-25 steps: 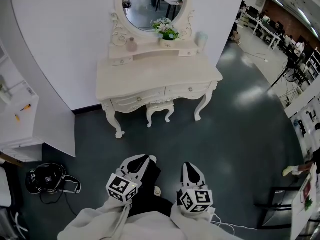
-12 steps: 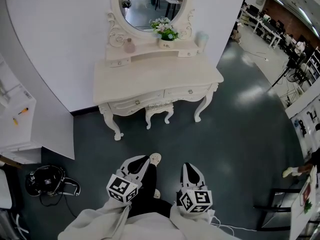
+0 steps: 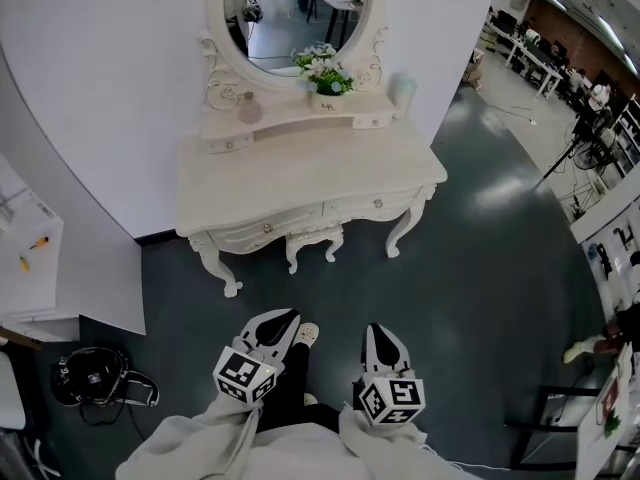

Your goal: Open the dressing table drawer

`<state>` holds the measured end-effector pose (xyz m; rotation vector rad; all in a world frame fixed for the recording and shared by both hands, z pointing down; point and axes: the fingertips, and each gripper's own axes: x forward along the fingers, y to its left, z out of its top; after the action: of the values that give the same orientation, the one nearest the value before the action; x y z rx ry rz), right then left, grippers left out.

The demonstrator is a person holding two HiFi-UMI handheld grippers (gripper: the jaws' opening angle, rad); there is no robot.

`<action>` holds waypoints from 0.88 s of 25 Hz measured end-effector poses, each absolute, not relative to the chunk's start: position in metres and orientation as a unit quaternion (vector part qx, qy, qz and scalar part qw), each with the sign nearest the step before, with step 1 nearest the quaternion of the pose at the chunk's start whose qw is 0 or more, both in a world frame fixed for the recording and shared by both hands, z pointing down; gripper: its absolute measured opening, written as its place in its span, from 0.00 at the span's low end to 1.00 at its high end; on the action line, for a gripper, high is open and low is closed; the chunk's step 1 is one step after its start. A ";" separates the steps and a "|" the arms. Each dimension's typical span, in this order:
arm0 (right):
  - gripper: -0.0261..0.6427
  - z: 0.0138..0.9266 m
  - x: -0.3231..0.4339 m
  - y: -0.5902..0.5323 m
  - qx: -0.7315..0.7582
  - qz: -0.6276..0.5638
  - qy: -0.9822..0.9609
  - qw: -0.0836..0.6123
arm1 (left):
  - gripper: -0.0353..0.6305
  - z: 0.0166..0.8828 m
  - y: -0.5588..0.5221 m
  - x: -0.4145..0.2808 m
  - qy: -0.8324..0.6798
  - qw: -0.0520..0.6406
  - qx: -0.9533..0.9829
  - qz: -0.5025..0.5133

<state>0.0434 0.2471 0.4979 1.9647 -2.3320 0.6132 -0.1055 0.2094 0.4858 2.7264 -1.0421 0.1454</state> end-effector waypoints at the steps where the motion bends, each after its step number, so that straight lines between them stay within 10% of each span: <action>1: 0.10 0.496 0.044 0.239 0.631 0.196 -0.750 0.014 | 0.10 0.484 0.201 -0.105 -0.356 0.109 0.927 0.049; 22: 0.10 0.484 0.065 0.101 0.641 0.199 -0.741 0.015 | 0.10 0.472 0.057 -0.085 -0.345 0.107 0.931 0.051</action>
<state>0.0654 0.1009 0.4839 1.9966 -2.3058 0.6192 -0.0848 0.0573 0.4715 2.7409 -1.0158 0.1507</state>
